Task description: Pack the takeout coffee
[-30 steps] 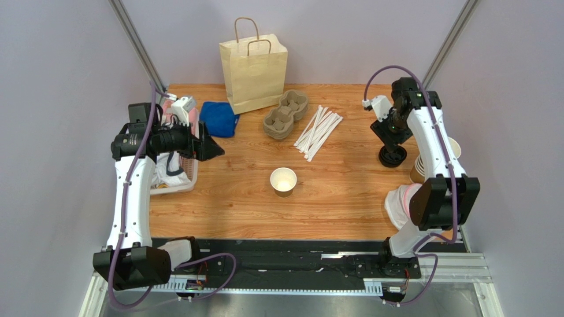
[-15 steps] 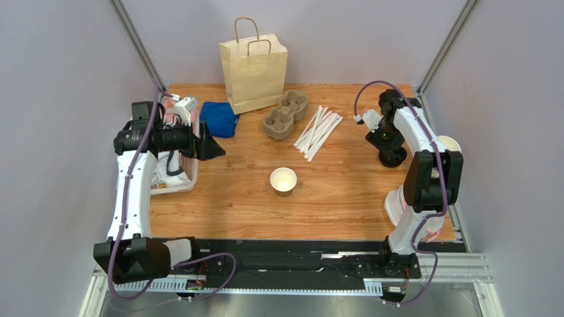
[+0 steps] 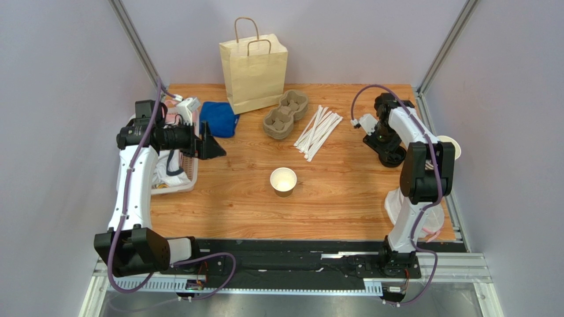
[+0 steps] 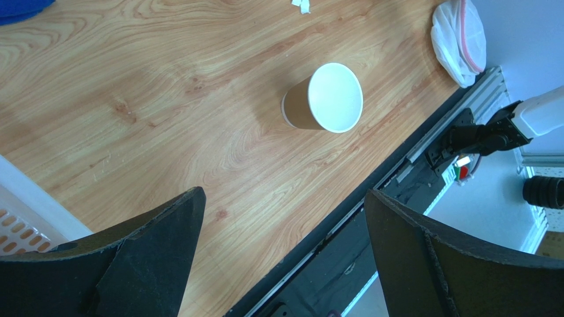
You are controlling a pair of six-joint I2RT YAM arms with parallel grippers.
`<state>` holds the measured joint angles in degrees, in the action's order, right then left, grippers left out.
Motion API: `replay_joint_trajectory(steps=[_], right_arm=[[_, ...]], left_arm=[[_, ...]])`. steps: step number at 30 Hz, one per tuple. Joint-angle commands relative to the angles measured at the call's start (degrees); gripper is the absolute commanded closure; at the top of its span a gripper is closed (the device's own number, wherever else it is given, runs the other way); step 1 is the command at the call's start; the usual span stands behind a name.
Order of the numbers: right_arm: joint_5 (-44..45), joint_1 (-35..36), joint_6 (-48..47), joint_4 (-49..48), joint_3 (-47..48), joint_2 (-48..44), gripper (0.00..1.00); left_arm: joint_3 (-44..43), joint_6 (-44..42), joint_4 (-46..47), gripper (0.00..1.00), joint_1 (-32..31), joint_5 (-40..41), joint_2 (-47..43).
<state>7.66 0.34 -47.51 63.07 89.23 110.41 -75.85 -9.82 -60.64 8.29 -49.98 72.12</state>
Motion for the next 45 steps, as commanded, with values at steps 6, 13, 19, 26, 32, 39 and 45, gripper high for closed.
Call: replay_joint_trajectory(steps=[6,13,19,26,32,39,45], right_arm=[[1.7,0.2,-1.2,-1.1,1.6,2.1,0.62],[1.7,0.2,-0.9,0.9,3.9,3.4,0.71],[-1.1,0.2,0.1,6.8,8.4,1.0,0.89],[-9.2,0.2,2.8,17.6,20.9,-3.9,1.00],[-39.3,0.2,13.2,30.6,34.5,-5.5,1.00],[-69.2,7.0,20.2,30.9,30.6,-9.2,1.00],[-79.6,15.4,19.4,32.5,21.8,-10.1,1.00]], left_arm=[[-0.5,-2.4,0.6,0.01,0.1,-2.3,0.7],[-0.7,-2.7,0.8,0.01,-0.1,-2.5,0.8],[-0.9,-2.9,0.5,0.01,0.0,-2.1,0.7],[-2.0,-3.2,0.8,0.01,0.0,0.5,-1.7],[-3.1,-0.6,7.9,0.01,0.2,1.2,-9.2],[0.8,-2.4,18.7,0.01,-0.2,-2.5,-21.0],[0.5,-17.9,14.6,0.01,-12.0,-3.8,-23.8]])
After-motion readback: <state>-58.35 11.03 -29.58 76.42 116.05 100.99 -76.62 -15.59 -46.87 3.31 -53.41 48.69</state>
